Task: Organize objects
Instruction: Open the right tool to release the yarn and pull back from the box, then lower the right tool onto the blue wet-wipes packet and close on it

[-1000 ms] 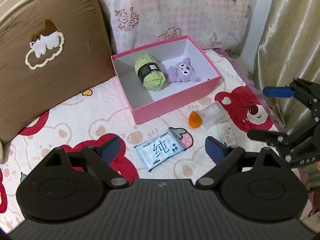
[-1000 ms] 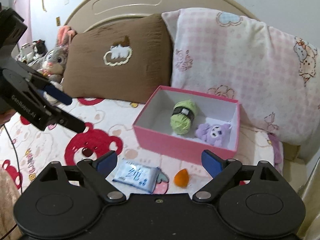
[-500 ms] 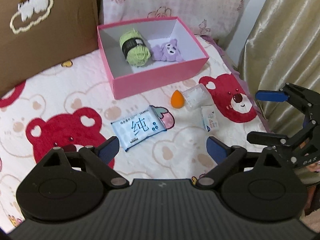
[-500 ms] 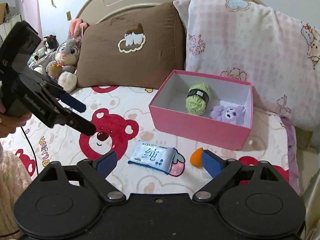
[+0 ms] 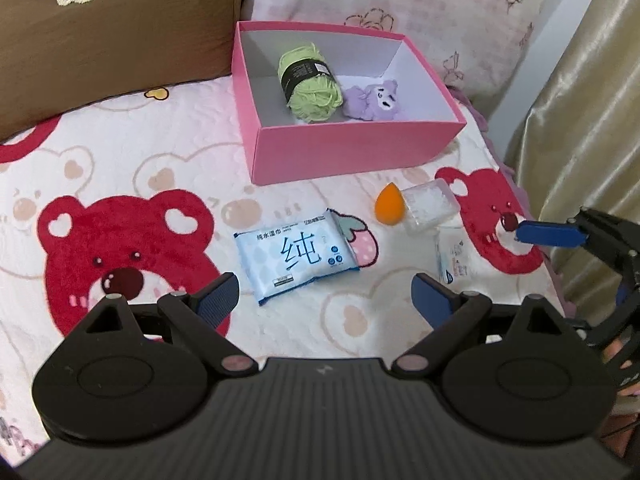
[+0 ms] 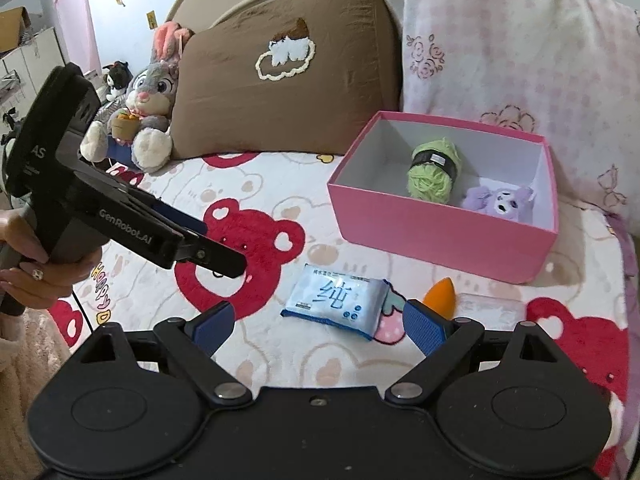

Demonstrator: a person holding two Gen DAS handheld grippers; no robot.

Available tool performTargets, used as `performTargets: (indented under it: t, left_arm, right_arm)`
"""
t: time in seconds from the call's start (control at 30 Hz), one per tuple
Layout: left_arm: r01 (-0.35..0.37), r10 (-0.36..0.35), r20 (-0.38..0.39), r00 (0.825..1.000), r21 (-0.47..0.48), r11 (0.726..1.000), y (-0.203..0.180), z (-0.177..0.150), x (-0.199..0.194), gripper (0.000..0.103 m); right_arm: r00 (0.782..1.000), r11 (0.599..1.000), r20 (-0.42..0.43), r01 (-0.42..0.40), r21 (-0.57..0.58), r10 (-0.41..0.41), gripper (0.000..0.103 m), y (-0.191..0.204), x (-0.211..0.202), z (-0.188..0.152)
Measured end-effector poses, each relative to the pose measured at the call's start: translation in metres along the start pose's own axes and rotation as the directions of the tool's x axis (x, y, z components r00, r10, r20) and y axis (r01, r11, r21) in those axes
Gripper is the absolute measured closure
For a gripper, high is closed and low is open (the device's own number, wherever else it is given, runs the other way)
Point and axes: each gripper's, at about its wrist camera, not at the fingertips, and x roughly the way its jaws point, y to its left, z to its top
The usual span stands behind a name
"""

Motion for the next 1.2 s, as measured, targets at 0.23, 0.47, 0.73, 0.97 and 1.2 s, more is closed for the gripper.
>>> performTargets:
  t: [0.23, 0.47, 0.73, 0.97, 1.2]
  left_arm:
    - [-0.011, 0.011, 0.001, 1.000, 0.010, 1.000, 0.008, -0.013, 0.033, 0.009]
    - [-0.027, 0.024, -0.040, 0.999, -0.068, 0.997, 0.032, -0.019, 0.075, 0.009]
    - [-0.009, 0.014, 0.034, 0.999, -0.140, 0.990, 0.054, -0.025, 0.098, 0.010]
    - [-0.025, 0.047, 0.098, 0.994, -0.212, 0.977, 0.070, -0.037, 0.117, 0.014]
    - [-0.022, 0.043, 0.086, 0.995, -0.233, 0.972, 0.077, -0.044, 0.139, 0.034]
  right_arm:
    - [1.000, 1.000, 0.011, 0.007, -0.002, -0.007, 0.010, -0.007, 0.031, -0.013]
    - [0.992, 0.991, 0.034, 0.120, -0.059, -0.118, 0.010, -0.009, 0.066, -0.027]
    - [0.987, 0.986, 0.062, 0.153, -0.065, -0.149, 0.010, -0.016, 0.095, -0.039]
    - [0.985, 0.986, -0.076, 0.157, 0.047, -0.154, 0.014, -0.034, 0.134, -0.036]
    - [0.994, 0.982, -0.084, 0.083, 0.171, -0.069, 0.014, -0.040, 0.150, -0.033]
